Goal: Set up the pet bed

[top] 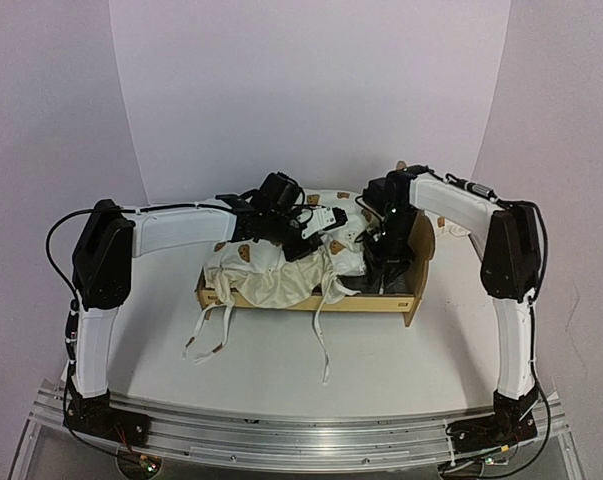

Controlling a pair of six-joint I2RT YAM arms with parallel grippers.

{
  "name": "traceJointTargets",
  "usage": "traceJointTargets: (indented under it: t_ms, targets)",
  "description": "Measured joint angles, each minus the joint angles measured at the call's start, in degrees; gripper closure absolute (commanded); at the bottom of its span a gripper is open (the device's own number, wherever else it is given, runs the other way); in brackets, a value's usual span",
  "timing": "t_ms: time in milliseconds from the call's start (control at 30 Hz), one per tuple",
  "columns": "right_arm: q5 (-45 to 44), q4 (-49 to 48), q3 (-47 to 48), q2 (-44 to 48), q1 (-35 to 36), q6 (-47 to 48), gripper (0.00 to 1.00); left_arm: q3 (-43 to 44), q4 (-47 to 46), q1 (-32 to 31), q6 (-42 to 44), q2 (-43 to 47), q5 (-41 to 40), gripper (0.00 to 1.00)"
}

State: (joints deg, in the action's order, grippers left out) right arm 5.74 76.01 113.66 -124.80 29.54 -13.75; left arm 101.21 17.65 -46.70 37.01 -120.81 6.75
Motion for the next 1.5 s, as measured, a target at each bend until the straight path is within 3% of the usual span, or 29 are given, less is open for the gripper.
traceJointTargets:
  t_ms: [267, 633, 700, 900, 967, 1400, 1500]
  targets:
    - [1.96, 0.19, 1.02, 10.41, -0.26, 2.64, 0.64, 0.29, -0.03, -0.07, -1.63, -0.76, 0.37, 1.0]
    - [-4.56, -0.81, -2.17, 3.46, -0.37, 2.47, 0.54, 2.16, -0.11, -0.13, -4.3, -2.72, -0.94, 1.0]
    - [-6.47, -3.04, -4.92, 3.46, -0.37, 1.78, 0.57, 2.16, -0.11, -0.13, -4.5, -2.72, -0.92, 1.0]
    - [-8.93, -8.17, -8.59, 3.66, -0.15, -0.16, 0.95, 2.16, -0.09, -0.15, -5.28, -2.72, -0.9, 1.0]
    - [-8.95, -9.36, -10.0, 3.66, -0.26, -0.71, 1.0, 2.16, -0.09, -0.15, -5.43, -2.72, -0.89, 1.0]
    - [0.66, -11.94, -17.98, 7.17, -0.33, -1.71, 1.0, 2.14, -0.04, -0.18, -5.55, -2.72, -0.3, 1.0]
    - [0.88, -12.91, -18.44, 6.99, -0.32, -1.86, 0.92, 2.14, 0.0, -0.27, -5.59, -2.72, 0.09, 1.0]
